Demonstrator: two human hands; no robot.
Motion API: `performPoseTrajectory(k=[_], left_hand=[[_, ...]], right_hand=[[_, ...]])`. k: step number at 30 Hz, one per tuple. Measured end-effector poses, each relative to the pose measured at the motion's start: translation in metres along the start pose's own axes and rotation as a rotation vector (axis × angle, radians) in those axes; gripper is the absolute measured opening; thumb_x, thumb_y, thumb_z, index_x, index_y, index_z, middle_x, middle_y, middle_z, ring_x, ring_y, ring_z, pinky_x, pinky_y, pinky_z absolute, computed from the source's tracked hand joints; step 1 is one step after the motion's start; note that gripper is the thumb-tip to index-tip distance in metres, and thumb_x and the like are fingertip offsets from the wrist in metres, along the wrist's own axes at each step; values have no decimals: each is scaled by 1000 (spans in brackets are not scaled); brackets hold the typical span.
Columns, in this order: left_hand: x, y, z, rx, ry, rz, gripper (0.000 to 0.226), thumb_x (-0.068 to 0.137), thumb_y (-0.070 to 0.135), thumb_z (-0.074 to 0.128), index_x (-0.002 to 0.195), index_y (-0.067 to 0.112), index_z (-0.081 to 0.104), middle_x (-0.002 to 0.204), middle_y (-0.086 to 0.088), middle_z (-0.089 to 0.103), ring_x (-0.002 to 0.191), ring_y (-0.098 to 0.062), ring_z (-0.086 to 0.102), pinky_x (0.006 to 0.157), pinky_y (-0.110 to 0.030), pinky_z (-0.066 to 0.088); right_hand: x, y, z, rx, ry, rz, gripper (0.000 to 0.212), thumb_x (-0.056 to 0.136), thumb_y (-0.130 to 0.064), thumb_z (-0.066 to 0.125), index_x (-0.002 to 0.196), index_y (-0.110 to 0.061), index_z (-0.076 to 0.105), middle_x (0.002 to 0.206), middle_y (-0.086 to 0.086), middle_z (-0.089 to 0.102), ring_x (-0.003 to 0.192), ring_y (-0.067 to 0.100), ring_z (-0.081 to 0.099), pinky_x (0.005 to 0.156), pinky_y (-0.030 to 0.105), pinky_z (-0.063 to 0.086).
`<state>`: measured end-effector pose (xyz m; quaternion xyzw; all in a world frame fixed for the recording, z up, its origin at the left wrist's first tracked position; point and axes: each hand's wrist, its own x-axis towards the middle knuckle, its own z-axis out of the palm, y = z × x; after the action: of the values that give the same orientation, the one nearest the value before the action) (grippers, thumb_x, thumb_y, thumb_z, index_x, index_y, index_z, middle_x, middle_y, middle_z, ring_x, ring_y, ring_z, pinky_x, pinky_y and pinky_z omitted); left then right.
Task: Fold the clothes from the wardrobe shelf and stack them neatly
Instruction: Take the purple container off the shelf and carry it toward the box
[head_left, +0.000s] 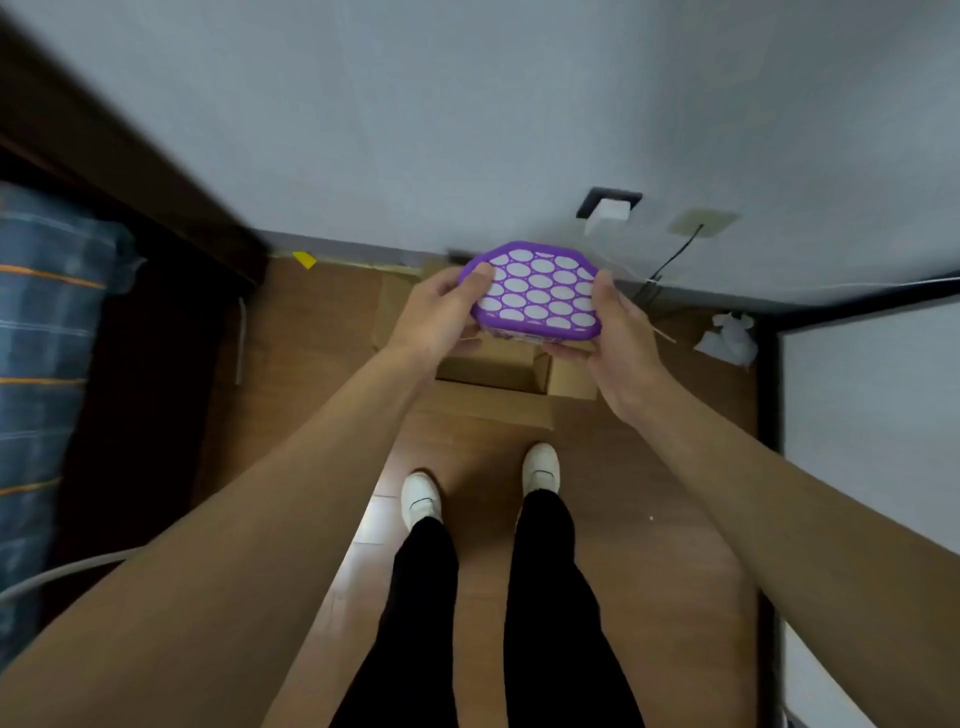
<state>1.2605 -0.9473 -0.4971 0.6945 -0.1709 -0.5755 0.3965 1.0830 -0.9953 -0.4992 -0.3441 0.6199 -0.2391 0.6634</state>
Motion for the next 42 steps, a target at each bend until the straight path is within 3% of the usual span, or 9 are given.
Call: performPoseTrajectory(k=[6, 10, 15, 20, 26, 30, 33, 38, 42], left_hand=[[132, -95, 14, 69, 61, -47, 13, 98, 41, 58, 103, 30, 60, 92, 10, 70, 82, -7, 69, 70, -22, 58], [207, -167, 24, 77, 73, -105, 29, 98, 40, 57, 119, 20, 60, 97, 7, 68, 82, -7, 68, 71, -22, 58], [288, -246, 30, 42, 86, -205, 20, 98, 41, 57, 105, 23, 61, 97, 6, 66, 82, -5, 64, 56, -18, 54], [361, -312, 32, 119, 101, -250, 21, 100, 45, 51, 109, 27, 50, 93, 10, 60, 83, -7, 61, 65, -25, 53], [424, -377, 28, 280, 54, -317, 42, 97, 51, 51, 123, 19, 52, 119, -5, 63, 102, -21, 66, 82, -38, 60], [447, -406, 26, 319, 46, -344, 46, 93, 52, 55, 122, 17, 57, 118, -5, 65, 99, -20, 66, 83, -37, 59], [454, -418, 26, 364, 34, -336, 48, 88, 52, 57, 120, 17, 63, 118, -4, 67, 105, -23, 64, 98, -43, 51], [457, -425, 25, 320, 29, -362, 42, 91, 49, 58, 119, 18, 62, 107, -1, 68, 98, -19, 64, 87, -39, 56], [438, -408, 24, 340, -21, -345, 40, 93, 45, 57, 121, 17, 61, 113, -4, 66, 102, -20, 64, 90, -39, 56]], right_hand=[[129, 92, -5, 86, 12, 173, 25, 104, -27, 49, 126, -20, 53, 121, 4, 63, 108, 22, 66, 84, 45, 60], [208, 162, -3, -1, 31, 207, 8, 103, -24, 49, 106, -28, 55, 113, -2, 63, 99, 18, 67, 73, 38, 61], [295, 244, -2, -106, -6, 239, 12, 101, -32, 50, 109, -28, 57, 115, 2, 67, 99, 21, 70, 80, 41, 61], [372, 314, -2, -200, -31, 242, 9, 99, -44, 51, 101, -36, 56, 110, -1, 69, 97, 20, 70, 88, 48, 58], [440, 383, 12, -340, -51, 281, 37, 98, -50, 48, 123, -23, 54, 119, 9, 66, 102, 29, 69, 94, 51, 55], [464, 414, 15, -381, -48, 346, 42, 96, -53, 47, 125, -23, 51, 117, 13, 67, 101, 32, 69, 95, 53, 54], [471, 428, 11, -306, -40, 367, 60, 94, -55, 51, 144, -24, 41, 132, 11, 61, 109, 31, 67, 99, 53, 52], [472, 432, 4, -376, -53, 331, 66, 93, -58, 48, 148, -23, 37, 138, 7, 57, 114, 27, 64, 103, 49, 48], [455, 410, 6, -690, -111, 130, 43, 106, -41, 35, 140, -18, 49, 125, 2, 60, 101, 8, 52, 90, 22, 37]])
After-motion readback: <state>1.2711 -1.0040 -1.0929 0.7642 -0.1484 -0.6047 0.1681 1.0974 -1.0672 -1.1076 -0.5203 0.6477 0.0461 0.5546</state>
